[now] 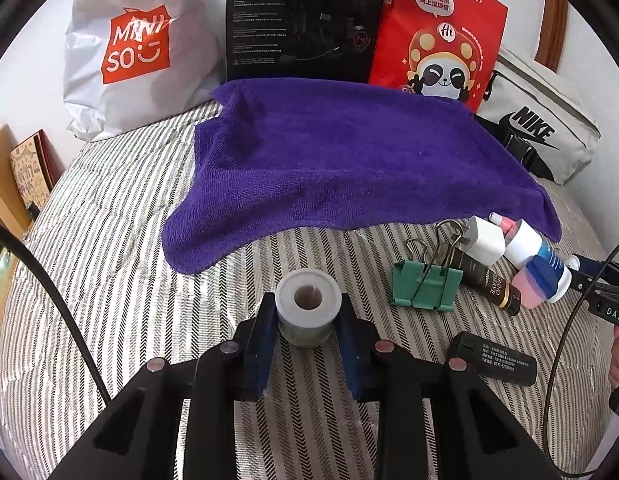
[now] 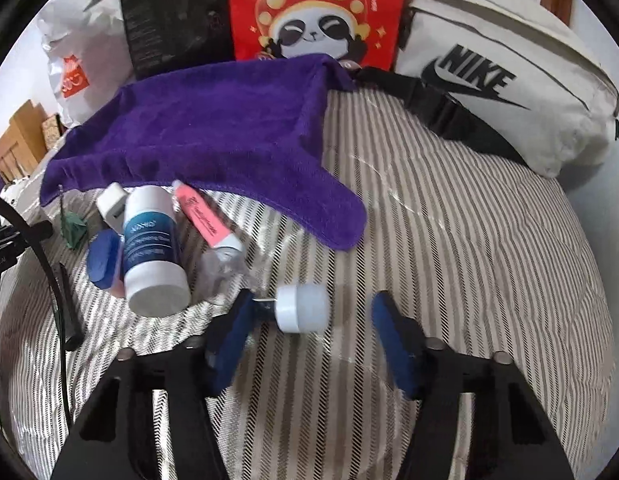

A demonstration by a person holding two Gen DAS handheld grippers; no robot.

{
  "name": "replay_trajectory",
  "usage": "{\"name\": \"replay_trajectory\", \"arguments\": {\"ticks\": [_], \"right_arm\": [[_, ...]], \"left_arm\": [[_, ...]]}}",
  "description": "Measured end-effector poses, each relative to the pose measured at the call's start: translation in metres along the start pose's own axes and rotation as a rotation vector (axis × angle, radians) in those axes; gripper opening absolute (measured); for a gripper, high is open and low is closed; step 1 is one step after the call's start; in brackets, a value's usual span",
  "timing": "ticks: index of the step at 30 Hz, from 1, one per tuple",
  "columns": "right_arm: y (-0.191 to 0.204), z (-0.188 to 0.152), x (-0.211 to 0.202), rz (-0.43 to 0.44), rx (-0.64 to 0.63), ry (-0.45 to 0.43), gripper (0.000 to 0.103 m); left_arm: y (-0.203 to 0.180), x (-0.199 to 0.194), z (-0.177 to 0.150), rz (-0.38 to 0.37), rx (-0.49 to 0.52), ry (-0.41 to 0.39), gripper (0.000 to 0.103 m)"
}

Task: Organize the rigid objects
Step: 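Grasp the white tape roll with the left gripper while the right gripper grasps the white USB light, then lower the USB light onto the purple towel and open the right gripper while the left carries the tape roll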

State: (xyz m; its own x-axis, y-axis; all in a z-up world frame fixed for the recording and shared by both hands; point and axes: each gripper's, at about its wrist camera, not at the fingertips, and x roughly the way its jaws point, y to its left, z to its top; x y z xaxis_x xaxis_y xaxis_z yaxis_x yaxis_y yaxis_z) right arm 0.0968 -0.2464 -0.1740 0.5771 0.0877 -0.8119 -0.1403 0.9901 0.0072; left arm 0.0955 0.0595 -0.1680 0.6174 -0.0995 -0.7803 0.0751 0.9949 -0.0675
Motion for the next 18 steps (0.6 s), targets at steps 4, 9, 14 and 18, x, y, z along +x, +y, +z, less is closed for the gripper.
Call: {"name": "replay_trajectory", "arguments": {"ticks": [4, 9, 14, 18], "right_arm": [[-0.001, 0.0, -0.002, 0.027, -0.002, -0.001, 0.036], [-0.003, 0.001, 0.0, 0.046, 0.003, 0.011, 0.036], [-0.005, 0.005, -0.003, 0.056, 0.024, 0.031, 0.036], [-0.008, 0.008, -0.014, 0.041, 0.012, 0.019, 0.036]], "left_arm": [[0.001, 0.0, 0.0, 0.001, -0.005, 0.001, 0.028], [0.0, 0.002, 0.001, 0.001, -0.014, -0.014, 0.028], [0.002, -0.001, 0.004, -0.018, -0.015, 0.004, 0.028], [0.003, -0.01, 0.005, -0.033, -0.019, 0.009, 0.027]]}}
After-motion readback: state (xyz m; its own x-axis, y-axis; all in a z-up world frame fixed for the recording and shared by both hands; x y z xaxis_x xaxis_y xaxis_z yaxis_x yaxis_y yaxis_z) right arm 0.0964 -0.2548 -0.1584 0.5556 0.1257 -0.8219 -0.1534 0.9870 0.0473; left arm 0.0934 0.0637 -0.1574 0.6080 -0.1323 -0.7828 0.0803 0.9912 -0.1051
